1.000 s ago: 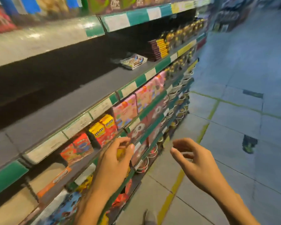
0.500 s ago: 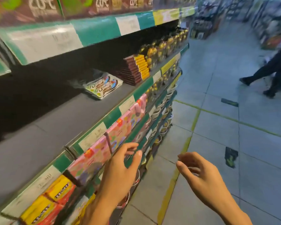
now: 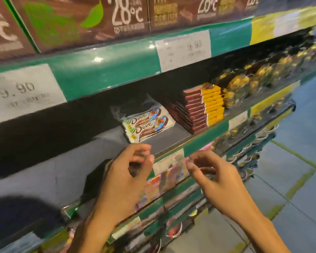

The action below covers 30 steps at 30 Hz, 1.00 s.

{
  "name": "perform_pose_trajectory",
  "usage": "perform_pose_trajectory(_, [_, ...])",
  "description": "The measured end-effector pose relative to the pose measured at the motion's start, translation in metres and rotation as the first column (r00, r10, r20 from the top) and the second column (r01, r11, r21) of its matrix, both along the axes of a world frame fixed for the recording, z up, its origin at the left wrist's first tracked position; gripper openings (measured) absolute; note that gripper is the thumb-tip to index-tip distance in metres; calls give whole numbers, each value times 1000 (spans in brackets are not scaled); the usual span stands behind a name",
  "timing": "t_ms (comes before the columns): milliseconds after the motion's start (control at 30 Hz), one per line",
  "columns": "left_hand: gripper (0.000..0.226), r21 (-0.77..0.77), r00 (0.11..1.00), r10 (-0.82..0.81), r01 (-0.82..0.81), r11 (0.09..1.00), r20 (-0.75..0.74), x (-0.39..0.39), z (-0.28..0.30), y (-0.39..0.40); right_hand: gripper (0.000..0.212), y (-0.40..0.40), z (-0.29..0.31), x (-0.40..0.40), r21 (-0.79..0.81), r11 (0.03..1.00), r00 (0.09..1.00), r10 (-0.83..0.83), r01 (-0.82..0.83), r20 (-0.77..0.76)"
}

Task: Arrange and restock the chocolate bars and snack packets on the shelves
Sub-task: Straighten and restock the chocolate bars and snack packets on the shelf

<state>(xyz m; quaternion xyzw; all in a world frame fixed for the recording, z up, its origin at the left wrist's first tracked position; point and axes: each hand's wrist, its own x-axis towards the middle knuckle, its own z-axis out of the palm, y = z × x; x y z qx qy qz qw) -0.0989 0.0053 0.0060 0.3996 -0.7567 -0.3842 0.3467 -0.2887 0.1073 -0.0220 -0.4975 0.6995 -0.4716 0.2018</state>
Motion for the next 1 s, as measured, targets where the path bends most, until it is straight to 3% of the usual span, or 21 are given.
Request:
perform_pose_trajectory(100, [12, -139, 988, 124, -111, 984, 90, -19, 10, -25, 10, -34, 10, -23, -32, 992, 991, 120, -122, -64])
perform_pose_trajectory(167, [19, -249, 949, 195, -132, 960, 248, -30, 11, -50, 11, -50, 12, -31, -50, 982, 979, 176, -182, -104])
perform_pose_trajectory(267, [44, -361, 788, 277, -75, 930, 550, -43, 9, -80, 12, -65, 11, -38, -96, 978, 971, 168, -186, -169])
perform_pose_trajectory(333, [56, -380, 698, 283, -17, 925, 657, -49, 8, -90, 12, -70, 10, -40, -109, 979, 965, 143, -170, -219])
perform_pose_trajectory(467, [58, -388, 677, 269, 27, 921, 685, -50, 12, -95, 11, -79, 10, -45, -83, 980, 946, 150, -181, -287])
perform_pose_trajectory(600, [52, -356, 671, 236, 46, 933, 703, -34, 16, -93, 24, -88, 14, -45, -29, 977, 895, 180, -210, -408])
perform_pose_trajectory(700, [45, -366, 631, 274, 17, 930, 726, -7, 16, -90, 34, -102, 20, -42, 14, 963, 822, 238, -270, -518])
perform_pose_trajectory(833, [34, -421, 677, 364, -87, 903, 640, 37, 16, -81, 39, -134, 20, -35, 82, 936, 677, 305, -341, -670])
perform_pose_trajectory(1000, [41, -376, 660, 377, -153, 914, 650, 83, 13, -74, 50, -159, 24, -33, 233, 908, 589, 405, -348, -699])
